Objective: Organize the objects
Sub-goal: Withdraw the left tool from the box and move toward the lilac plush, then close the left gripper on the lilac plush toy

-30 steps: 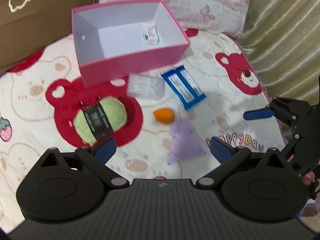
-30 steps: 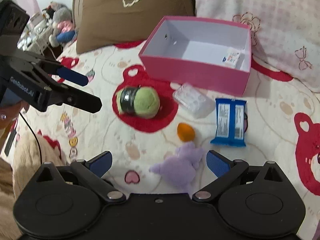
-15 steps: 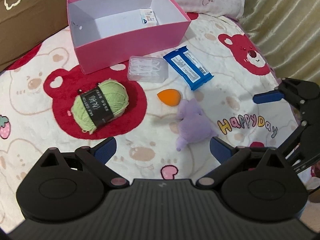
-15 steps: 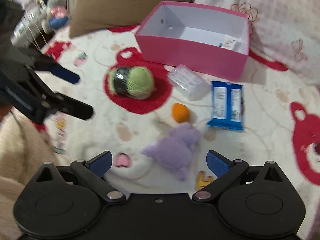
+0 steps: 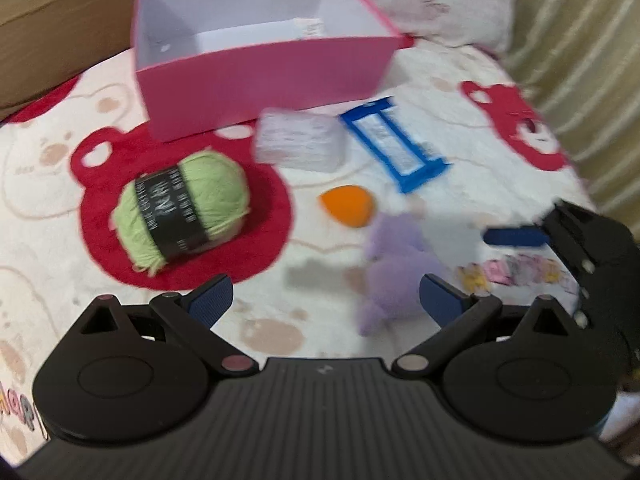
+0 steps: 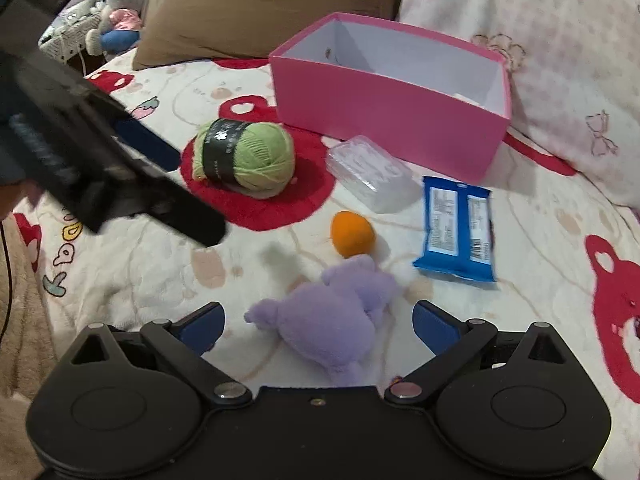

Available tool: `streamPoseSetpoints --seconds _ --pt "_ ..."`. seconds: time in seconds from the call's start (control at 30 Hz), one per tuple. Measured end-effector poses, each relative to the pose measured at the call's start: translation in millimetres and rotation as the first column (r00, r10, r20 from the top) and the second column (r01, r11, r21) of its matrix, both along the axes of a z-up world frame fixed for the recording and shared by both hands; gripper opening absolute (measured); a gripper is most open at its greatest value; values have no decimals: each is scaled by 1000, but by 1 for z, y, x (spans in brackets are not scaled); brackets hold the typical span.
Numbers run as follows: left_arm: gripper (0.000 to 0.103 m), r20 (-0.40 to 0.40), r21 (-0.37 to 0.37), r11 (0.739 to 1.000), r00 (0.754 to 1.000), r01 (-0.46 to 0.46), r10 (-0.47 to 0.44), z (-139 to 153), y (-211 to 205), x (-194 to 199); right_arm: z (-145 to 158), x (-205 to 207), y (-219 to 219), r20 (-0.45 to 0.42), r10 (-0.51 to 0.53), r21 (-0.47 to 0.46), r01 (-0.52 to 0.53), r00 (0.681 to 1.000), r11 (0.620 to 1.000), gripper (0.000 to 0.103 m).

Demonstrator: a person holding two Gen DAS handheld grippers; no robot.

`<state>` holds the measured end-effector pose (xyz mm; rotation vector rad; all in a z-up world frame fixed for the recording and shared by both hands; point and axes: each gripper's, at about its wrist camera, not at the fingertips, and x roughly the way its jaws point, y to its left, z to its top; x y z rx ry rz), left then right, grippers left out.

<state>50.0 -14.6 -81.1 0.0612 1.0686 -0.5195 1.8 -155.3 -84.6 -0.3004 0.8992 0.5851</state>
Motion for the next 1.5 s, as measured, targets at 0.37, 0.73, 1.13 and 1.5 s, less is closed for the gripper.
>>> streamPoseSetpoints --seconds 0.37,0.73,1.13,1.5 --pt "101 -65 -104 992 996 -76 69 -42 3 11 -53 15 -7 -58 -120 80 125 991 989 98" --pt "98 -124 -252 965 991 -74 44 -77 -18 -1 -87 24 4 -118 -185 55 193 976 980 100" --pt "67 -145 -330 942 989 -61 13 -98 -18 -5 -87 6 -1 -130 -204 19 208 970 978 103" --pt "47 -145 -412 906 989 -94 37 -105 -10 -8 -77 -9 -12 -24 -325 -7 325 945 946 100"
